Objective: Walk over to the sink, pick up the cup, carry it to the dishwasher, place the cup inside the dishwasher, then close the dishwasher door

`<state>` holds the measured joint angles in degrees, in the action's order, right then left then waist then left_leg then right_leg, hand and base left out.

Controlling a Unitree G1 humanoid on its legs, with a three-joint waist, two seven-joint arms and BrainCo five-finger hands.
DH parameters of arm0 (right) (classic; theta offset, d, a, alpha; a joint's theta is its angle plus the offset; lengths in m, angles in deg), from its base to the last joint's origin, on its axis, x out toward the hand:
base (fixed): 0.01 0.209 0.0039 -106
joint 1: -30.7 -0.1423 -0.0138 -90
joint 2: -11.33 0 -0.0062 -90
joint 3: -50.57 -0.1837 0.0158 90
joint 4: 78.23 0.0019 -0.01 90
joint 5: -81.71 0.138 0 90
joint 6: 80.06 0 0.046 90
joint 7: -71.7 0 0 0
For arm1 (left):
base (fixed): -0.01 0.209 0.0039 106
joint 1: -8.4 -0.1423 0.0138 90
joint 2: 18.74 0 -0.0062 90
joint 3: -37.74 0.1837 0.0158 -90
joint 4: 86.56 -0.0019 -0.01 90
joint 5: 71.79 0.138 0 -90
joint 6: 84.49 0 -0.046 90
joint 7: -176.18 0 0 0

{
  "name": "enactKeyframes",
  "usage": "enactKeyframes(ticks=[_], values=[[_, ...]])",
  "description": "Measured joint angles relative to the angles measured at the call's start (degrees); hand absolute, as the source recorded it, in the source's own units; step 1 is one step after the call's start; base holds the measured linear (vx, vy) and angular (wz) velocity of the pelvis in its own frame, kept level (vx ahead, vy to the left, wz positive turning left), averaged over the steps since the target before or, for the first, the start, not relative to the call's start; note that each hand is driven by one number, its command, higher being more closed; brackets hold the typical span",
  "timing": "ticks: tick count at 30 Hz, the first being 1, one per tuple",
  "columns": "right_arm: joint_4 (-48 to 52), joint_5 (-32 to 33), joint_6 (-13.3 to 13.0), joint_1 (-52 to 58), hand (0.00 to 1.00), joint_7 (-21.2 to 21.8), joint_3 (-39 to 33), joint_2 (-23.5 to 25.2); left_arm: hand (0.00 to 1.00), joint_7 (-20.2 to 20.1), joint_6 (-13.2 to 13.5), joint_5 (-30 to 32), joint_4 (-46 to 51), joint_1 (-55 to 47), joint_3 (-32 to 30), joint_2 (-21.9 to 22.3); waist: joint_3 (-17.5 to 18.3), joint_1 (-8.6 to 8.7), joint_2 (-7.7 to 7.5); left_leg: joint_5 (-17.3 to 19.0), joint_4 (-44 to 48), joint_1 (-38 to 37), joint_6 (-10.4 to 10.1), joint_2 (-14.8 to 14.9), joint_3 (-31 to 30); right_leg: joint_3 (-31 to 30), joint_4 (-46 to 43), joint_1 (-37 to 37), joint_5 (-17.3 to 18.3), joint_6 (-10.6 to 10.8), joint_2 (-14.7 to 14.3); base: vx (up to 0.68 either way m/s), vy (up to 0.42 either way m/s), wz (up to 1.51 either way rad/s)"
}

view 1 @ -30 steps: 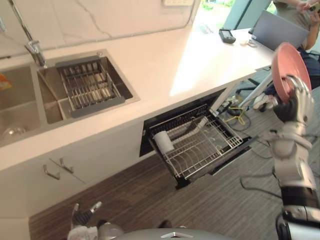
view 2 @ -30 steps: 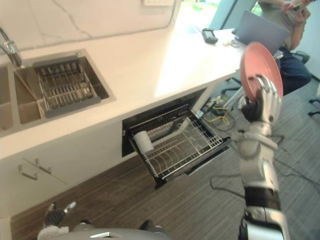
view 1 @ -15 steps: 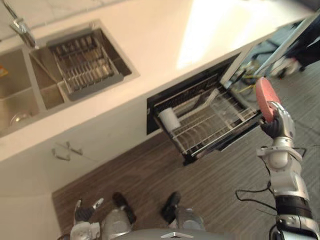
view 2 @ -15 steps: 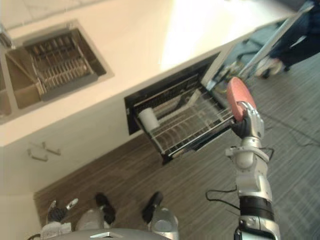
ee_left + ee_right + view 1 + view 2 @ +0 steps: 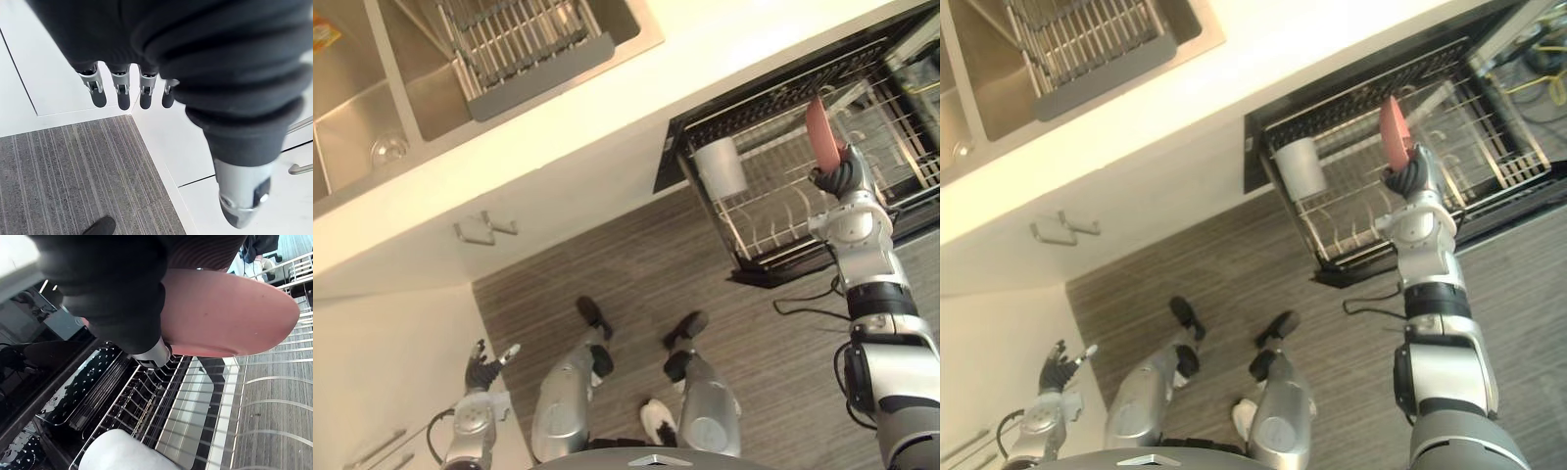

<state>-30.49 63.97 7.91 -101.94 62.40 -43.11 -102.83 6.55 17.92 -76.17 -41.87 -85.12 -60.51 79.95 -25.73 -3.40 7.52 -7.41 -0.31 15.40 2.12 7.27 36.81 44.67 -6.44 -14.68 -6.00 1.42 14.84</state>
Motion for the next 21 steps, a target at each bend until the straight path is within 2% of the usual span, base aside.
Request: enactKeyframes(ticks=[3,5,7,8,9,11,14,18,20,21], values=[[-4.6,0.1,1.5,-5.0,1.0,0.6,3.0,-1.9,0.0,-0.9,-0.3,-1.3,1.7,0.9,2.1,0.0,-1.0,-0.63,1.35,-0.5,-0.5,1.8,0.7,-0.9,-0.9,0.2,-1.0,-2.1,-0.1,0.0,1.1,0.0,0.032,0.1],[-8.0,-0.1,3.1,-8.8,1.0,0.8,3.9,-4.3,0.0,-1.3,-0.6,-2.7,2.0,1.8,4.5,0.0,-1.9,-1.35,3.52,-0.8,-1.0,2.6,1.2,-2.0,-1.9,0.1,-1.6,-3.2,-0.5,0.2,2.1,0.01,0.028,0.06],[-9.8,-0.5,4.0,-11.7,1.0,1.2,4.3,-5.9,0.0,-1.3,-0.6,-4.0,2.1,1.7,6.2,0.0,-2.1,-1.49,4.78,-1.4,-1.9,3.6,1.4,-3.0,-3.4,-0.4,-2.5,-5.1,-0.7,0.3,3.3,0.05,-0.014,0.0],[-10.2,-0.6,4.3,-12.4,1.0,1.1,4.5,-6.2,0.0,-1.4,-0.6,-4.5,2.0,1.7,6.4,0.0,-2.1,-1.51,4.78,-1.6,-2.4,3.8,1.2,-3.5,-4.1,-0.8,-2.8,-5.8,-0.8,0.3,3.6,0.06,-0.023,-0.06],[-10.4,-0.7,4.6,-12.7,0.0,1.0,4.7,-6.6,0.0,-1.4,-0.7,-4.6,2.0,1.6,6.9,0.0,-2.1,-1.57,4.78,-1.8,-2.7,3.8,1.3,-3.8,-4.4,-1.1,-3.1,-6.2,-0.9,0.3,3.9,0.06,-0.035,-0.07],[-11.8,-0.7,6.9,-13.9,0.0,1.1,4.7,-7.9,0.0,-1.9,-0.6,-5.6,2.2,1.6,8.9,0.1,-2.1,-1.67,4.81,-1.9,-2.9,3.8,1.3,-4.7,-6.0,-1.6,-4.0,-6.9,-0.9,0.4,5.0,0.08,-0.072,-0.02],[-13.5,-0.6,8.5,-14.2,0.0,0.8,4.7,-8.2,0.0,-2.0,-0.6,-5.7,3.8,1.6,10.5,0.0,-2.0,-1.3,4.84,-1.9,-3.1,3.9,1.3,-5.4,-6.9,-1.8,-4.9,-7.4,-0.8,0.5,6.1,0.06,-0.075,0.03],[-13.7,0.0,8.4,-14.2,0.0,1.4,4.6,-8.4,0.0,-2.4,-0.6,-6.3,4.3,1.6,10.9,0.0,-2.0,-0.75,4.86,-2.1,-3.7,3.4,1.4,-6.3,-7.0,-2.2,-5.4,-7.4,-0.8,0.5,7.1,0.05,-0.079,0.02],[-12.9,2.9,8.2,-14.1,0.0,3.7,4.5,-9.1,0.0,-2.5,-0.6,-6.8,4.9,1.4,10.8,0.0,-2.0,-0.48,4.86,-2.2,-3.9,3.2,1.5,-6.6,-7.0,-2.2,-5.7,-7.4,-0.8,0.5,7.5,0.06,-0.095,0.04],[-12.2,7.2,7.6,-13.8,0.0,5.8,4.3,-9.6,0.0,-2.6,-0.8,-6.8,5.7,1.0,10.8,0.0,-2.0,-0.29,4.86,-2.2,-4.0,2.8,1.6,-6.8,-7.0,-2.2,-5.9,-7.1,-0.8,0.5,7.8,0.07,-0.104,0.03]])
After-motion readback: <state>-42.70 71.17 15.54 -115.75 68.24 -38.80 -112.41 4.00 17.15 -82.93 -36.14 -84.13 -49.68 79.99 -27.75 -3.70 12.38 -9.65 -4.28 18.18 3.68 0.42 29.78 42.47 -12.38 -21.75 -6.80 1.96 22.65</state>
